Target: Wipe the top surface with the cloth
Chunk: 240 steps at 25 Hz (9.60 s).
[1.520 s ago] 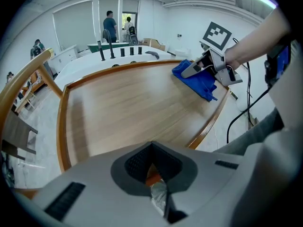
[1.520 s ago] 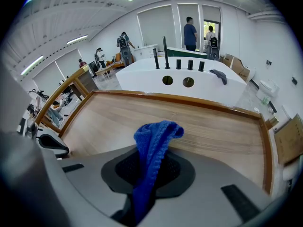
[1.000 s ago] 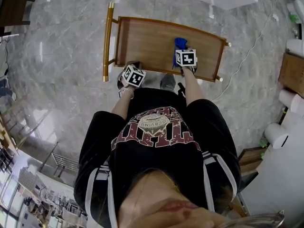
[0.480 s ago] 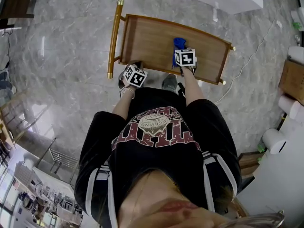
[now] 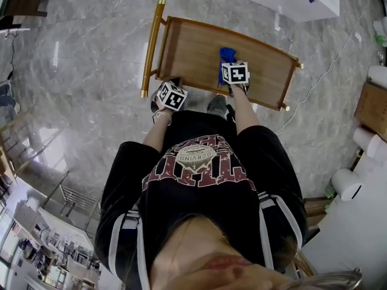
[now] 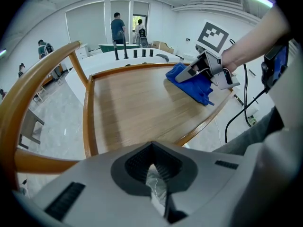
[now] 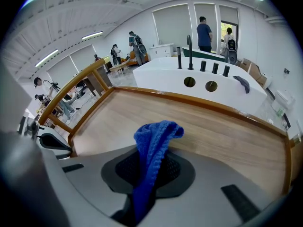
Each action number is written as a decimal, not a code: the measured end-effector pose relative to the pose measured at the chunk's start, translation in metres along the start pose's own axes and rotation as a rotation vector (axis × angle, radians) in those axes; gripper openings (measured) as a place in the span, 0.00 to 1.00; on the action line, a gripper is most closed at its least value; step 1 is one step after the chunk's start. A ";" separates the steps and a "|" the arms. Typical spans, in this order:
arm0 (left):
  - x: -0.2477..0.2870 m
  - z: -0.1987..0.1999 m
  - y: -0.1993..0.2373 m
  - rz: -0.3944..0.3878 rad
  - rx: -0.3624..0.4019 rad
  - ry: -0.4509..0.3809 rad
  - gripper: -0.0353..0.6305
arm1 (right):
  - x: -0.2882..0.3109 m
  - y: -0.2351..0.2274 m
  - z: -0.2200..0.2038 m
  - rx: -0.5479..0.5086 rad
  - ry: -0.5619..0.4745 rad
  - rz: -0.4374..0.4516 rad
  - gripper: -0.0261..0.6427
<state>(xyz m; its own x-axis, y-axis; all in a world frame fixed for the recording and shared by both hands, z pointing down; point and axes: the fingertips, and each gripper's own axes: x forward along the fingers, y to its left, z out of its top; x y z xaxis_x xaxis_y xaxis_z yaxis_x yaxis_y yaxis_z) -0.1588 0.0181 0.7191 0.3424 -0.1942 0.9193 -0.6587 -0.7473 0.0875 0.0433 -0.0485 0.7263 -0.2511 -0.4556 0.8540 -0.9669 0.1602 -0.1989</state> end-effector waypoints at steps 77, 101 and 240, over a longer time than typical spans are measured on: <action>-0.036 -0.043 0.030 0.029 -0.139 -0.098 0.12 | 0.075 0.180 0.057 -0.270 0.007 0.256 0.12; -0.038 -0.047 0.031 0.005 -0.169 -0.128 0.12 | 0.061 0.271 0.062 -0.173 -0.012 0.592 0.12; 0.062 0.086 -0.164 -0.314 0.373 0.046 0.12 | -0.047 -0.008 -0.092 0.220 0.002 0.163 0.12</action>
<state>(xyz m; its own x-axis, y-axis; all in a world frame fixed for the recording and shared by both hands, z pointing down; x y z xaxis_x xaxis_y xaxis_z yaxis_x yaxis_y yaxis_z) 0.0284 0.0735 0.7290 0.4510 0.0988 0.8870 -0.2408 -0.9435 0.2275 0.0674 0.0522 0.7326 -0.4046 -0.4380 0.8028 -0.9003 0.0368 -0.4337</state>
